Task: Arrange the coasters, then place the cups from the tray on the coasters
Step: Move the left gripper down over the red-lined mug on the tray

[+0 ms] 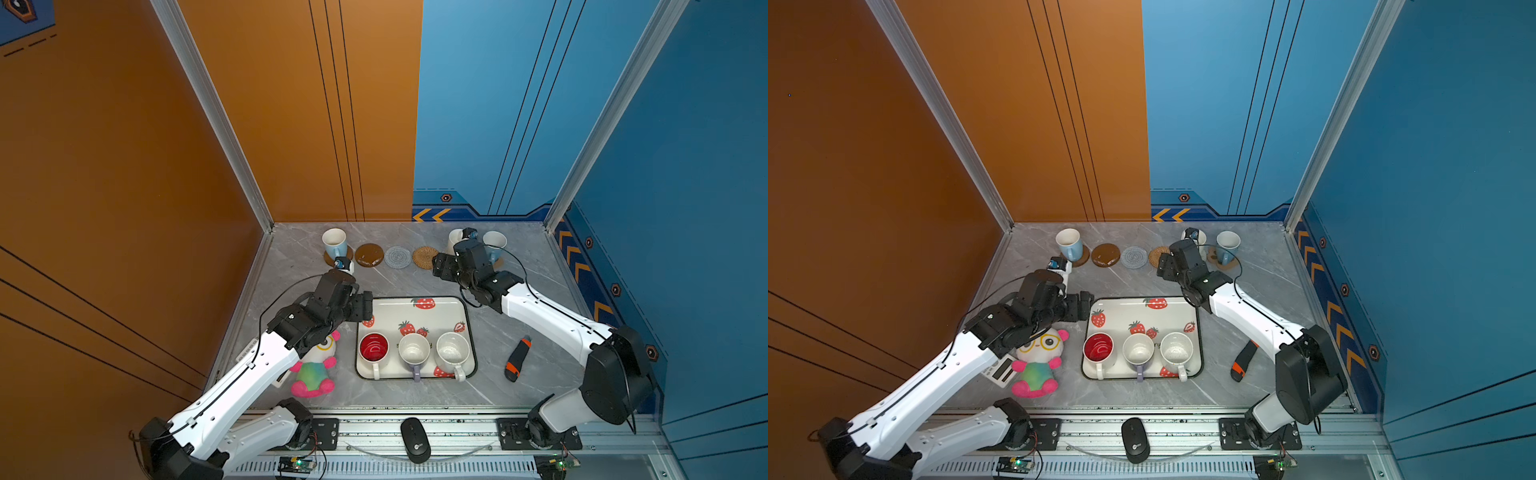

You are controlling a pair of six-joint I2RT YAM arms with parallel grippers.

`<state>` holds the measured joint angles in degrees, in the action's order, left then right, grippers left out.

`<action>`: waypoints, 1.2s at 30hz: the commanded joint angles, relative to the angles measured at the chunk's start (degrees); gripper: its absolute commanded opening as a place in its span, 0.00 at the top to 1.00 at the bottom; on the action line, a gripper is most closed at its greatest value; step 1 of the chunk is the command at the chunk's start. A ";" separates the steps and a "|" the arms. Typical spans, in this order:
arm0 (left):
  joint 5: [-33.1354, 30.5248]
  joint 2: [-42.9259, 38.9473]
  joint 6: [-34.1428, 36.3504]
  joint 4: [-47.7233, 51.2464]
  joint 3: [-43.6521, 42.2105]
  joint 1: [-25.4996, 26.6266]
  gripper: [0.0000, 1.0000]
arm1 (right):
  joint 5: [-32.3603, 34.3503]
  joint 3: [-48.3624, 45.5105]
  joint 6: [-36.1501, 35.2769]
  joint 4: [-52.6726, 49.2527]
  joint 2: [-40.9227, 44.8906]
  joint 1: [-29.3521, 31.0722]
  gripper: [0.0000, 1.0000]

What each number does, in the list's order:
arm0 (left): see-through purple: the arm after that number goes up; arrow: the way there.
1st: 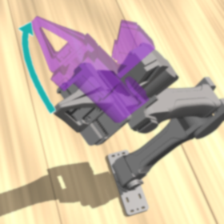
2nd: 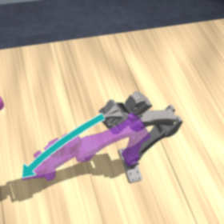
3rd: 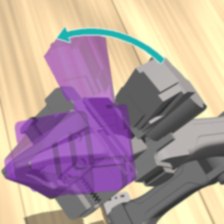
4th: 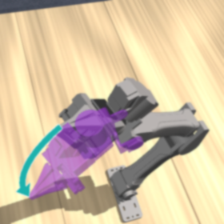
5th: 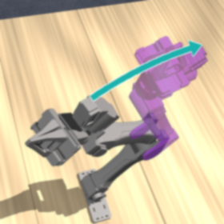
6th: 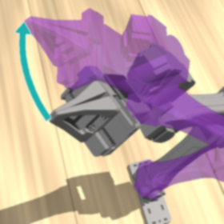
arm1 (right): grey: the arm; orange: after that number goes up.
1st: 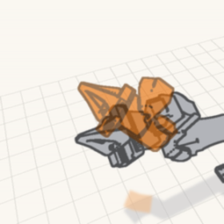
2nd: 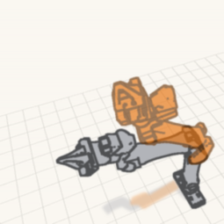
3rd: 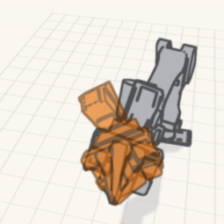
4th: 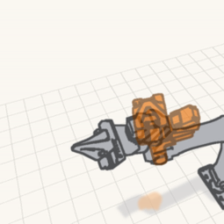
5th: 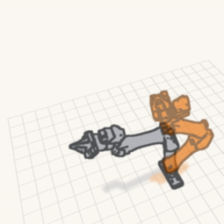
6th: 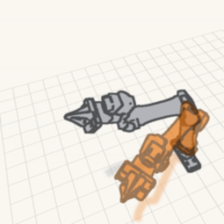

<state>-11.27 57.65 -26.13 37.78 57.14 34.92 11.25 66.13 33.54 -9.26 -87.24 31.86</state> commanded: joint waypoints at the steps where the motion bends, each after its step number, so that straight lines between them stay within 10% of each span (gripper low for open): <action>1: 4.75 -2.34 -3.62 7.73 -0.39 1.55 0.16 | -2.15 -1.47 1.50 2.67 -0.66 -0.78 0.15; 19: 6.09 -3.35 -20.45 13.64 -10.48 20.98 0.23 | -4.51 -2.15 2.82 4.95 -1.68 -1.39 0.14; 36: 4.75 4.67 -26.52 4.41 -16.05 23.61 0.33 | -5.21 -2.14 3.15 5.34 -2.10 -1.45 0.14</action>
<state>-5.10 61.52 -51.11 44.66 41.78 57.84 7.05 64.73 36.07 -4.89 -88.42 30.74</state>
